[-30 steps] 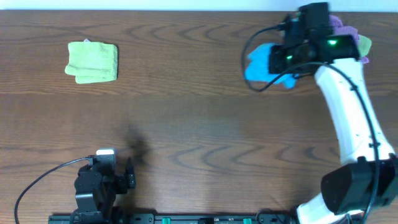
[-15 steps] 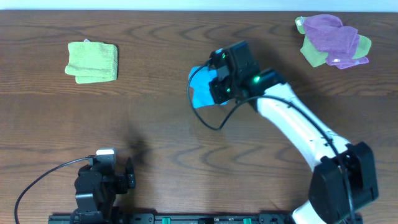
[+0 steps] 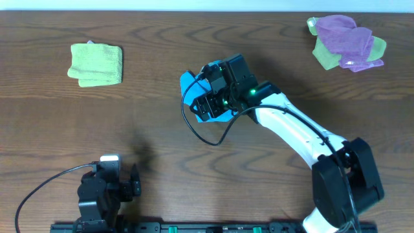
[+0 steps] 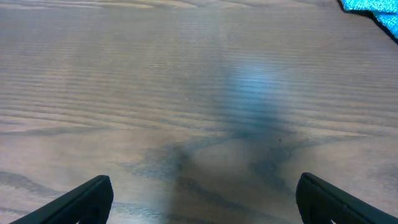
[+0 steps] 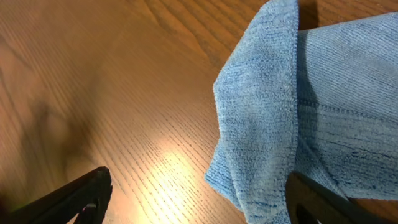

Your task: Fold the cloth

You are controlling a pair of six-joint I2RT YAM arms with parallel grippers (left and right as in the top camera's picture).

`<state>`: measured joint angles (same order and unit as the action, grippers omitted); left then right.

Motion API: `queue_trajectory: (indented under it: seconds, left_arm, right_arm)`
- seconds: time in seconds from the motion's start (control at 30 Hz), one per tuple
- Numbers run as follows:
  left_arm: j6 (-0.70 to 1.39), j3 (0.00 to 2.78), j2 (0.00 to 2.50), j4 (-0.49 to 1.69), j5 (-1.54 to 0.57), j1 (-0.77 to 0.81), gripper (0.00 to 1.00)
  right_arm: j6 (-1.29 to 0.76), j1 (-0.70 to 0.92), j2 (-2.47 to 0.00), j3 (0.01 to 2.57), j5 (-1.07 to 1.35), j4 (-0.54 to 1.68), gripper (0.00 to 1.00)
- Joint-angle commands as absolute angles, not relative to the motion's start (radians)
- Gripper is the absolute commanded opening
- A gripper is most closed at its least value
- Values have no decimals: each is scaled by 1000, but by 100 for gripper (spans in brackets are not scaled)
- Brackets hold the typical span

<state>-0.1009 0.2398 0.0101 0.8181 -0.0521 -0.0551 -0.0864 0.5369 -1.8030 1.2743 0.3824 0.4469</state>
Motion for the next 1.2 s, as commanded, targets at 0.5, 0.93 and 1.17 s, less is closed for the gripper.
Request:
queue_trajectory:
  seconds: [0.5,0.93,1.17]
  left_arm:
    - [-101,197,4,859,-44,-50,95]
    - [-101,197,4,859,-44,-50,95]
    - [-101,197,4,859,-44,-50,95]
  right_arm:
    - [-55,469,-2026,1492,354,385,87]
    - [-51,485,-2121,1551,457,472,80]
    - [-51,514,-2130,1551,449,503,77]
